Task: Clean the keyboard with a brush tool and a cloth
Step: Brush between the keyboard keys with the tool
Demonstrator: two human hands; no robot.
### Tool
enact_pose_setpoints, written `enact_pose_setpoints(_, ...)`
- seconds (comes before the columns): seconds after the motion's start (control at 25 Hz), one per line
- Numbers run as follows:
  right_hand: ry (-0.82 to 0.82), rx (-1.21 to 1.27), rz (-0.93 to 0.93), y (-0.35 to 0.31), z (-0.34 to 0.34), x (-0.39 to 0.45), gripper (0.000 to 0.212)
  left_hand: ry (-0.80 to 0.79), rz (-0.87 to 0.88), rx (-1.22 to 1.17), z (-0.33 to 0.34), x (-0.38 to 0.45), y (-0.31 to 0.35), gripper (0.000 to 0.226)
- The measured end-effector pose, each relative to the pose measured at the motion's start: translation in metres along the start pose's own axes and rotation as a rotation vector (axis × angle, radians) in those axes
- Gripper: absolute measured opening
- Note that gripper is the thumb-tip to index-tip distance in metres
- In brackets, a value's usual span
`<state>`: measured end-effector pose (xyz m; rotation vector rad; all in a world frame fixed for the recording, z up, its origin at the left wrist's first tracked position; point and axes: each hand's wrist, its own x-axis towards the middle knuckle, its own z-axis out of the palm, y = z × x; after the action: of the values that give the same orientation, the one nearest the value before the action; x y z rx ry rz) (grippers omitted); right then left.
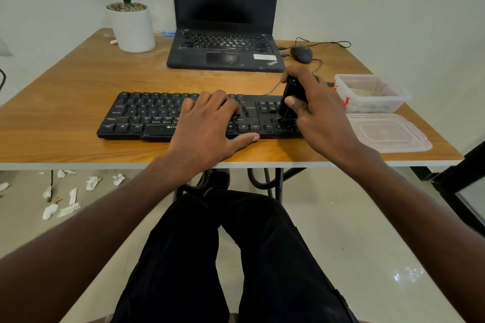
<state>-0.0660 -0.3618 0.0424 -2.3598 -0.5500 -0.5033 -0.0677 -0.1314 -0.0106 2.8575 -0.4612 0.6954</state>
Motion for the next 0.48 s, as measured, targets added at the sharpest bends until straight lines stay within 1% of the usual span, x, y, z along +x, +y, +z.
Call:
enact_pose_setpoints(0.04,0.027,0.013,0.013,0.000,-0.001,-0.001,0.037,-0.004,-0.002,0.000,0.000,0.000,0.000,0.069)
enact_pose_setpoints(0.08,0.021,0.107,0.002,-0.001,-0.001,-0.003,0.037,-0.006,-0.003,0.001,0.000,0.000,0.000,0.069)
enact_pose_setpoints(0.12,-0.026,0.215,-0.018,-0.004,-0.001,-0.005,0.037,-0.005,-0.004,0.004,0.000,0.001,0.000,0.069)
enact_pose_setpoints(0.16,-0.092,0.266,-0.038,-0.007,-0.001,-0.006,0.036,-0.003,-0.004,0.007,0.000,0.001,0.000,0.069)
enact_pose_setpoints(0.24,-0.163,0.191,-0.043,-0.010,-0.004,-0.004,0.034,-0.001,-0.002,0.007,0.001,0.000,0.000,0.069)
enact_pose_setpoints(0.28,-0.144,0.114,-0.029,-0.010,-0.007,-0.001,0.034,-0.001,-0.002,0.005,0.000,0.000,0.000,0.068)
enact_pose_setpoints(0.36,-0.037,-0.028,0.009,-0.008,-0.012,0.002,0.034,-0.004,-0.003,0.002,0.000,0.000,0.000,0.069)
enact_pose_setpoints(0.4,0.014,-0.021,0.012,-0.008,-0.012,0.001,0.034,-0.006,-0.003,0.003,0.000,0.000,0.000,0.069)
enact_pose_setpoints(0.48,0.049,0.129,-0.006,-0.009,-0.008,-0.003,0.035,-0.009,-0.003,-0.001,0.000,0.000,0.000,0.068)
